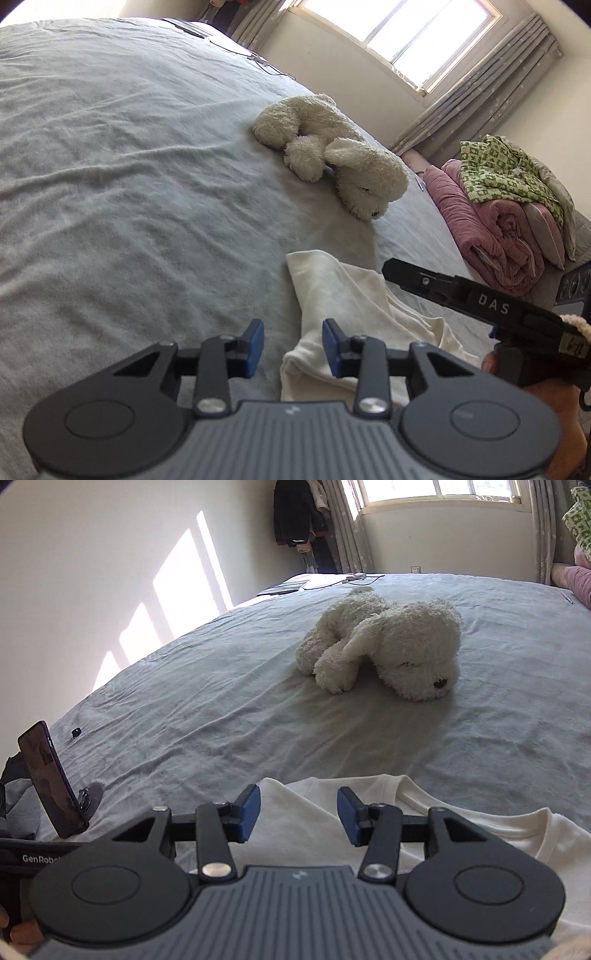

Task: Fold clothes

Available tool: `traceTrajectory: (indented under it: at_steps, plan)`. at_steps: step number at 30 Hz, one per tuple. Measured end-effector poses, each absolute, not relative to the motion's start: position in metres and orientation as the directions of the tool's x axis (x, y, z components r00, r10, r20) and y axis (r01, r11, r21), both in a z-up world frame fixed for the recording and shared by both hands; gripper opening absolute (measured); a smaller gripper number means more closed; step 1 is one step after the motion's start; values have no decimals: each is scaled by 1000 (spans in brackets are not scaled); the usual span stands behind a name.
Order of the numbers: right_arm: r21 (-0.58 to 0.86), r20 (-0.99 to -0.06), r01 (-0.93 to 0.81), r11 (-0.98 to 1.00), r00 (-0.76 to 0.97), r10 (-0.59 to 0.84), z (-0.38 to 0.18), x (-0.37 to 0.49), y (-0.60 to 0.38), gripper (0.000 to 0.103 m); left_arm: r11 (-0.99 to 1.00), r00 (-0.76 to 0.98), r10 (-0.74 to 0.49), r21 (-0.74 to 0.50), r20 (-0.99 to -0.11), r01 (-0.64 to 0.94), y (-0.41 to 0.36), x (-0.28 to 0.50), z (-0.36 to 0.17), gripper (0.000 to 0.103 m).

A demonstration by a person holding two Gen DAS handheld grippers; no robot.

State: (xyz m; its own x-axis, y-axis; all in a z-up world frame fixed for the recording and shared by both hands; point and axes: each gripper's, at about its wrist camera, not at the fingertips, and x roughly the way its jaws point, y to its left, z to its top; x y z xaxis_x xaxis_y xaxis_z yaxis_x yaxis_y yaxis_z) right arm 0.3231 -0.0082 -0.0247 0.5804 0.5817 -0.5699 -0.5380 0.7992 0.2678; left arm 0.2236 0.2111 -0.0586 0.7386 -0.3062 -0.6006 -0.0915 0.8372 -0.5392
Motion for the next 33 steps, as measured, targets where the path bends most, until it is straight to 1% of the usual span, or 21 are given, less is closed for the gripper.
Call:
traceTrajectory:
  at_steps: [1,2,6,7,8,9,11,14,16,18,19,20,21,22,25,27,30,33]
  plan:
    - [272,-574,-549,790,567,591,-27,332,1,51,842,733,-305,-532,-608,-91,208,225,-61,27]
    - [275,-579,-560,781,552,600,-30,341,11,51,850,730,-299,-520,-614,-89,206,225,-63,25]
    - [247,-636,-620,744,476,607,-45,356,39,51,871,721,-280,-484,-634,-87,200,226,-68,20]
    - [235,-649,-635,735,460,605,-49,357,43,45,873,715,-279,-479,-641,-89,201,226,-70,18]
    - [223,-660,-648,728,449,602,-52,357,47,33,879,707,-276,-469,-651,-89,200,227,-71,17]
    - [203,-652,-646,736,471,594,-51,353,46,7,886,696,-272,-455,-664,-89,199,228,-72,17]
    - [163,-633,-637,754,518,575,-51,346,44,7,908,671,-261,-412,-694,-73,194,229,-72,17]
    - [126,-609,-531,838,626,488,-55,343,35,6,931,641,-247,-362,-726,-52,189,230,-73,17]
    - [116,-624,-493,862,639,450,-67,345,34,6,935,635,-241,-350,-734,-50,188,230,-72,17]
    - [173,-605,-473,864,641,472,-69,344,26,9,930,634,-243,-363,-734,-63,191,229,-70,17]
    - [218,-591,-453,865,644,486,-66,342,19,19,925,635,-246,-373,-732,-71,194,228,-68,18]
    - [262,-577,-431,863,647,498,-62,338,10,27,922,639,-245,-380,-730,-80,196,227,-67,20]
    - [294,-560,-409,864,658,502,-56,334,0,43,922,652,-231,-377,-723,-91,197,226,-64,20]
    - [317,-541,-394,863,672,505,-51,328,-11,51,922,664,-217,-374,-715,-101,198,225,-61,20]
    - [346,-515,-337,876,712,477,-34,303,-53,51,918,712,-197,-381,-674,-107,201,223,-54,21]
    - [336,-524,-274,901,741,420,-31,281,-84,51,918,731,-191,-383,-655,-103,199,225,-53,21]
    - [332,-539,-174,927,771,338,-33,241,-132,51,934,742,-152,-341,-652,-108,192,225,-56,26]
    - [355,-551,-90,930,784,286,-41,202,-172,51,947,762,-141,-312,-631,-83,184,222,-54,26]
